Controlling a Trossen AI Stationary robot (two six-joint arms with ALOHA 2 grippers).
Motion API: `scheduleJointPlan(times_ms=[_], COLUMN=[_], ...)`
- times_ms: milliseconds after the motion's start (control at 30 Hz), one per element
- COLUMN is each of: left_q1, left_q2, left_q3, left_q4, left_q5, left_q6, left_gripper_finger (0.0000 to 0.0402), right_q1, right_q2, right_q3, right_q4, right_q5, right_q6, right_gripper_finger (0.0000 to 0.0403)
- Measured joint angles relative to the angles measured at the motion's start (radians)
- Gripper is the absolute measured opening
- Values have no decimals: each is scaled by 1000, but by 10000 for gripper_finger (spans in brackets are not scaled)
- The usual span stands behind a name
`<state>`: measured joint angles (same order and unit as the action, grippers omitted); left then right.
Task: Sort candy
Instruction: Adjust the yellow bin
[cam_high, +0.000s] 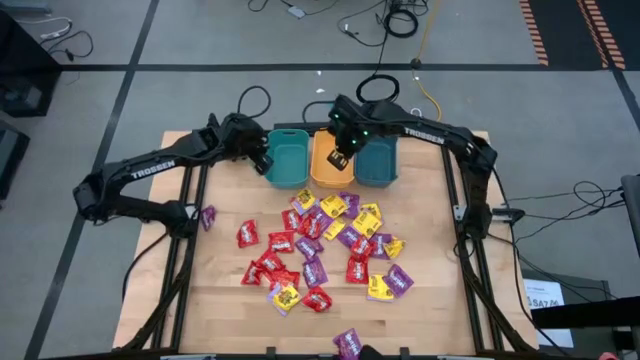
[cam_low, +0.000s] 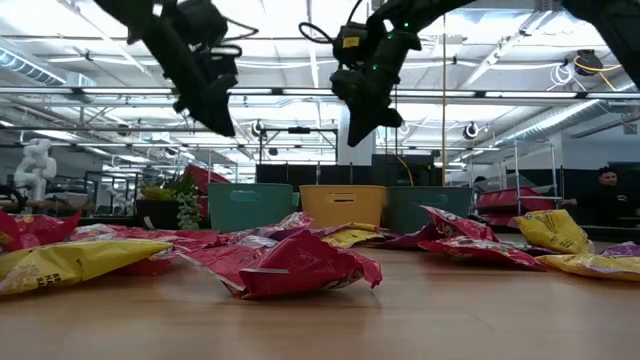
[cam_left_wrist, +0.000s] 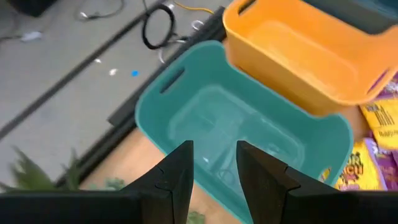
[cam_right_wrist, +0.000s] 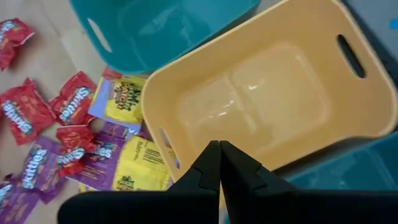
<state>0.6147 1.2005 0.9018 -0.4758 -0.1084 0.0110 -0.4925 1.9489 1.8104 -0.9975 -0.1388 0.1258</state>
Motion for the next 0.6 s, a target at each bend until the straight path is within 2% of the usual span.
scheduleJointPlan(times_ms=[200,400,600], left_q1=[47,77,87], left_q2=[-15,-15,-15], left_q3=[-60,-60,-60], left_q4=[106,106,104], left_q5=[107,108,107], left_q6=[31,57,63], left_gripper_finger=[132,132,132], right_q1=[-42,-78,-84], right_q2=[63,79,114], right_q3=[51,50,51], right_q4=[-68,-60,82], right_q5=[-21,-15,-22], right_q6=[-15,-15,-52], right_gripper_finger=[0,0,0])
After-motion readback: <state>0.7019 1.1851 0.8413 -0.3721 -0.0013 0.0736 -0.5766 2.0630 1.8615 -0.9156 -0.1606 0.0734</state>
